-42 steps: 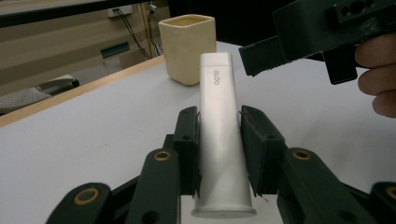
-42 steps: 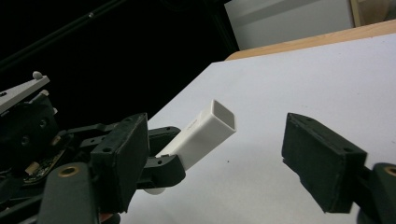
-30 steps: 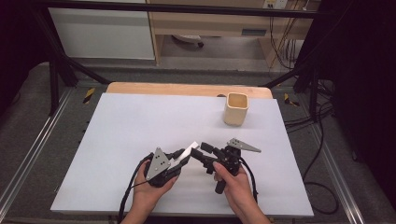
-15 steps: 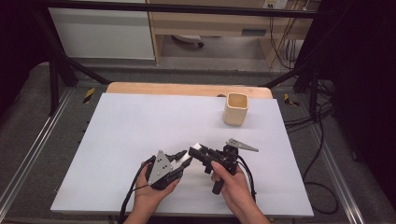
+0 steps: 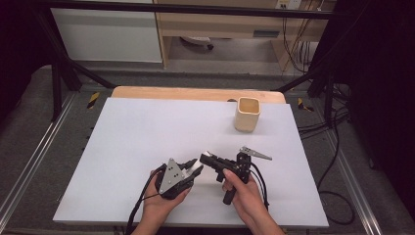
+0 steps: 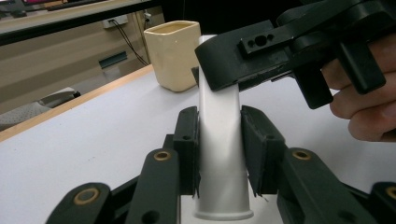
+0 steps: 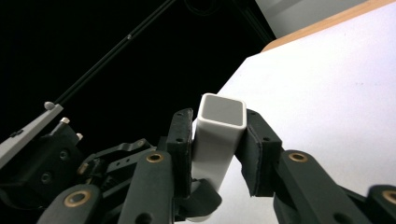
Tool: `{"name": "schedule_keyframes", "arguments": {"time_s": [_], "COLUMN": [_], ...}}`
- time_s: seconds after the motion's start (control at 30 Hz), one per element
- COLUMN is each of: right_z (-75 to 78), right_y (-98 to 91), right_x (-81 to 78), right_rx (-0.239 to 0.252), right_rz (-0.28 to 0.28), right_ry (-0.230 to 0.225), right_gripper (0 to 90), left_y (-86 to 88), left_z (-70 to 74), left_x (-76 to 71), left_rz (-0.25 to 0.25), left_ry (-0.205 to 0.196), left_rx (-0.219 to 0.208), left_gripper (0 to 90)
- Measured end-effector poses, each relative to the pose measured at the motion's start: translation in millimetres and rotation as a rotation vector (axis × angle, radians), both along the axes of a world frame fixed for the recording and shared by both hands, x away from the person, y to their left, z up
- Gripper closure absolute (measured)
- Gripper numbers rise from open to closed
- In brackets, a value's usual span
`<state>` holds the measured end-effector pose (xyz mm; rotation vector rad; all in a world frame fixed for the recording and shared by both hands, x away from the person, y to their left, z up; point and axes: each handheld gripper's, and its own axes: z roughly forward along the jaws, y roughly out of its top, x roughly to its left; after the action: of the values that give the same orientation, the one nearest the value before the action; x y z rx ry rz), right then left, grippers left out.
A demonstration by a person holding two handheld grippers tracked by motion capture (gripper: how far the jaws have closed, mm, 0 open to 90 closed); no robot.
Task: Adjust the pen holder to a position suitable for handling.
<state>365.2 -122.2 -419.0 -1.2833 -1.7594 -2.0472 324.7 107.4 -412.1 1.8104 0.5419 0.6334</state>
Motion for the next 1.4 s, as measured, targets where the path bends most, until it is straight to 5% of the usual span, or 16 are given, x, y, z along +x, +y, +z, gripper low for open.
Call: {"name": "schedule_keyframes", "arguments": {"time_s": [0.23,0.3,0.5,0.87,1.4], "right_z": [-2.3,-2.2,-0.1,1.8,2.1], "right_y": [-0.8,-1.1,-9.6,-30.8,-48.1], "right_x": [0.1,-0.5,-0.3,3.8,7.6], "right_rx": [-0.003,-0.009,-0.024,-0.092,-0.175], "right_rz": [0.010,0.009,-0.024,-0.105,-0.179], "right_ry": [0.005,-0.001,-0.023,-0.061,-0.104], "right_gripper": [70.0,70.4,70.8,70.9,70.9], "left_y": [-2.2,-2.1,2.9,7.3,38.4], "left_z": [-4.5,-5.7,-4.9,-4.6,6.8], "left_x": [1.9,4.3,7.3,10.0,14.8], "left_rz": [-0.003,-0.044,-0.026,0.054,0.146], "left_ry": [0.029,0.064,0.098,0.158,0.157], "left_rx": [-0.009,-0.037,-0.078,-0.069,-0.122], "left_gripper": [68.6,67.9,45.2,12.2,8.6]}}
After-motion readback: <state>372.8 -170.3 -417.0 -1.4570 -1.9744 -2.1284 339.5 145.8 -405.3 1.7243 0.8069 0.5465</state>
